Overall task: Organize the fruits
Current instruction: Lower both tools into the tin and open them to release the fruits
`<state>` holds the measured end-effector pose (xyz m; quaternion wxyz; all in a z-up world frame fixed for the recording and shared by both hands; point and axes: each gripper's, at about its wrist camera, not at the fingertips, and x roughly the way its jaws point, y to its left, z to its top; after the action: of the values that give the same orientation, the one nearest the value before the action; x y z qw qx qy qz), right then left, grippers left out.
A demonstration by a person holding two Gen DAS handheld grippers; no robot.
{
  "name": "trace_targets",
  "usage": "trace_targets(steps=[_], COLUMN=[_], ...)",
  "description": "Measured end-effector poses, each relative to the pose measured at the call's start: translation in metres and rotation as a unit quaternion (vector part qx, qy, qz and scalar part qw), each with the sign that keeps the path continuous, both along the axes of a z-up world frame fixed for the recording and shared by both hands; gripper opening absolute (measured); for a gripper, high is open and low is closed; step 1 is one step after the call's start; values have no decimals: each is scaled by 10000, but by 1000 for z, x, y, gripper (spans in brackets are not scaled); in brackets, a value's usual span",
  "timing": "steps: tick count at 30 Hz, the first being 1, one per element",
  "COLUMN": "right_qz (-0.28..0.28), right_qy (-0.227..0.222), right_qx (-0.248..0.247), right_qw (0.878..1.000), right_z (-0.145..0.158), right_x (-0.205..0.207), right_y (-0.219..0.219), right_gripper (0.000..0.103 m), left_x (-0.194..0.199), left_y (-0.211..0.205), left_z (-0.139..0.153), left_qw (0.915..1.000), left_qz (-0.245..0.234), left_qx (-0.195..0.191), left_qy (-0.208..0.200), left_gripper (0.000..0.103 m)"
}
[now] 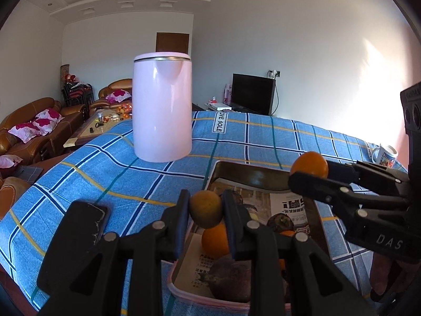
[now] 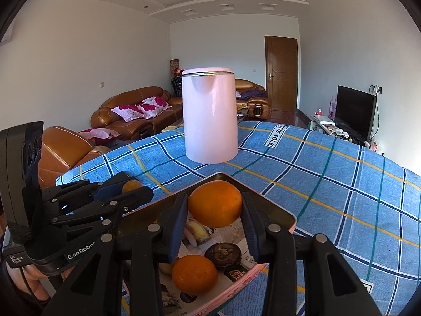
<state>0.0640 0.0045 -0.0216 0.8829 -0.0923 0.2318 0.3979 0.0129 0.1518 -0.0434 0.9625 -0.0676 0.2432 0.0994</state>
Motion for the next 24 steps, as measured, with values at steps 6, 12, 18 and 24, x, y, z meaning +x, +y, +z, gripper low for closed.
trace_targets(steps=[6, 12, 18, 24], right_qz=[124, 151, 181, 255], right_qy=[168, 315, 452, 620], right_qx=[-252, -405, -593, -707], right_qw=[9995, 9986, 9971, 9952], right_z=[-15, -26, -36, -46], right_x=[-1, 2, 3, 5], right_y=[17, 25, 29, 31], right_gripper=[42, 42, 42, 42], left_x=[2, 4, 8, 9], left_y=[2, 4, 2, 1], left_z=[-2, -7, -14, -19], left_qw=[9999, 9997, 9991, 9989], left_qz=[-88, -105, -180, -148], left_qx=[-59, -113, -97, -43], left_qy=[92, 180, 365, 450], left_gripper=[26, 26, 26, 27])
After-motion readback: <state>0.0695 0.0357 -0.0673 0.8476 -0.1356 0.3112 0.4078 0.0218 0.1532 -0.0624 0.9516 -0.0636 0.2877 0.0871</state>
